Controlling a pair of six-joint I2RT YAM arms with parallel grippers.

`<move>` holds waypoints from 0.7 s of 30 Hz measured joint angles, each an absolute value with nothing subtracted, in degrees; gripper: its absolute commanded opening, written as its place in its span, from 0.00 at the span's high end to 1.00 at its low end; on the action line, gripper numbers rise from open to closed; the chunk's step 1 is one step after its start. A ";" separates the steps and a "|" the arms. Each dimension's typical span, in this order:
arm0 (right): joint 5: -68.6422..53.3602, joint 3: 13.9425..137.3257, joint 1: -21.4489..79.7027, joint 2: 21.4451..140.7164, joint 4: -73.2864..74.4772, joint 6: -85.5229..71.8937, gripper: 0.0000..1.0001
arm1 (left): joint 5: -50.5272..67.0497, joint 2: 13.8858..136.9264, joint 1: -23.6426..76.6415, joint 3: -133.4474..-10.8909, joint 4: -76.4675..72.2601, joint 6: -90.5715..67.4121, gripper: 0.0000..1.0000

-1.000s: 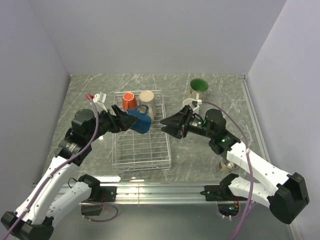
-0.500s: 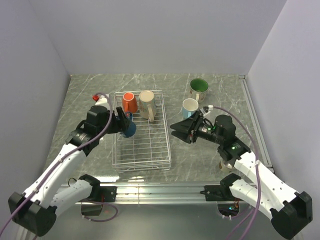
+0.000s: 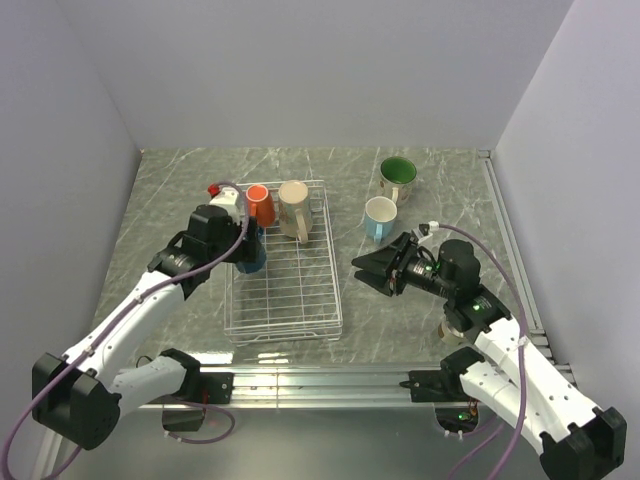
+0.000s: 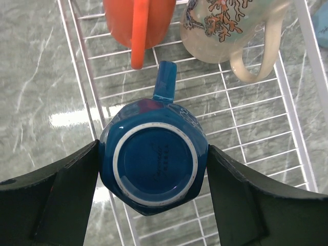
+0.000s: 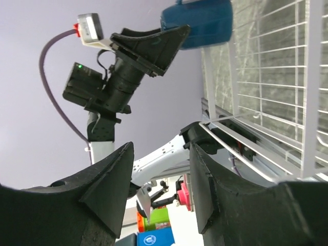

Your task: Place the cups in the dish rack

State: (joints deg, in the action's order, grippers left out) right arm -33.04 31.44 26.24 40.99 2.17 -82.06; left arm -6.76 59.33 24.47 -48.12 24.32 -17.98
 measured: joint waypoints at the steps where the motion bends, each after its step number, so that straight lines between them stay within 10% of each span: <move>1: -33.04 31.35 26.11 40.82 2.63 -81.93 0.46 | -6.70 59.77 24.49 -48.12 23.90 -17.15 1.00; 12: -33.30 31.53 24.64 41.43 5.50 -79.29 0.47 | -5.96 62.74 24.62 -45.17 18.85 -12.14 0.99; 21: -33.63 31.94 23.59 42.57 7.79 -76.62 0.48 | -5.23 66.70 24.77 -44.71 14.83 -10.17 0.78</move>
